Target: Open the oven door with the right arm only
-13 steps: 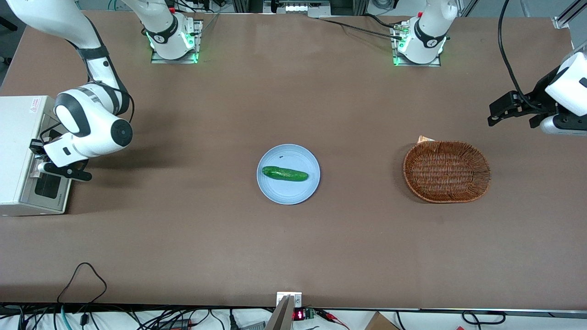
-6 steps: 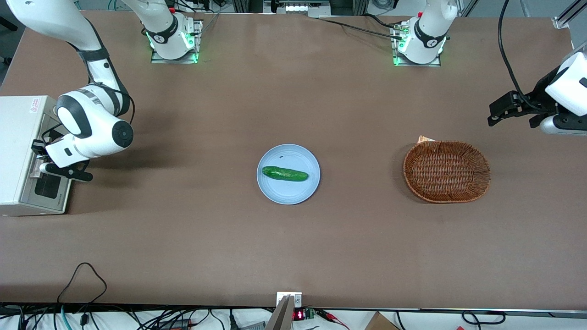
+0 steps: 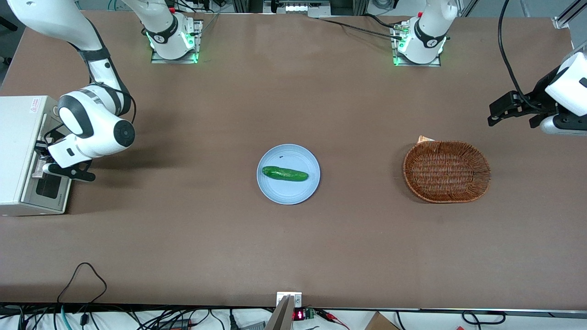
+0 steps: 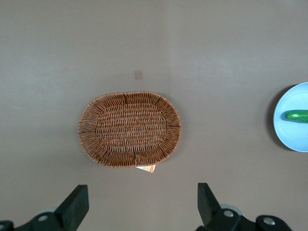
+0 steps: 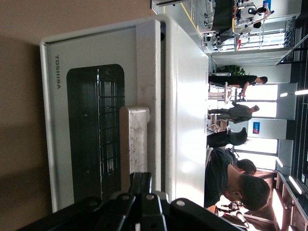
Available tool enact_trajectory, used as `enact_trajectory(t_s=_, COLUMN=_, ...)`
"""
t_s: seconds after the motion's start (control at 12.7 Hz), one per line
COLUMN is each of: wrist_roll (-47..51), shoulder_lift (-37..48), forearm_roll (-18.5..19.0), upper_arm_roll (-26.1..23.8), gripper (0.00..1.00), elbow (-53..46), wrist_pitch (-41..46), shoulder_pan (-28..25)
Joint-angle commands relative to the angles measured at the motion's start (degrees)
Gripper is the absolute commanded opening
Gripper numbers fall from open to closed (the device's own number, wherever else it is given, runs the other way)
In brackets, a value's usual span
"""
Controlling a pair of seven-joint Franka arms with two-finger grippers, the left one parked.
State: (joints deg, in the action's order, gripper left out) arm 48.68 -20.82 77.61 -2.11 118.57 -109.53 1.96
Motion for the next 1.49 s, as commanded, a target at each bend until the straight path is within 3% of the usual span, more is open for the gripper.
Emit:
enact_trajectory(t_s=0.0, wrist_roll=0.9, shoulder_lift=-1.9, forearm_roll=-2.2, upper_arm_roll=-0.4, gripper=0.02, elbow=0.0, wrist_pitch=-2.0, shoulder_pan=-1.0)
enact_trajectory(t_s=0.79, wrist_roll=0.4, shoulder_lift=-5.7, forearm_roll=-6.2, upper_arm_roll=-0.9, gripper=0.01, elbow=-0.2, wrist_pitch=-9.4, shoulder_pan=-3.3)
enact_trajectory(t_s=1.42, wrist_roll=0.3, shoulder_lift=-8.5, forearm_roll=-6.3, upper_arm_roll=-0.8, gripper=0.01, elbow=-0.3, wrist_pitch=-12.2, shoulder_pan=-2.9)
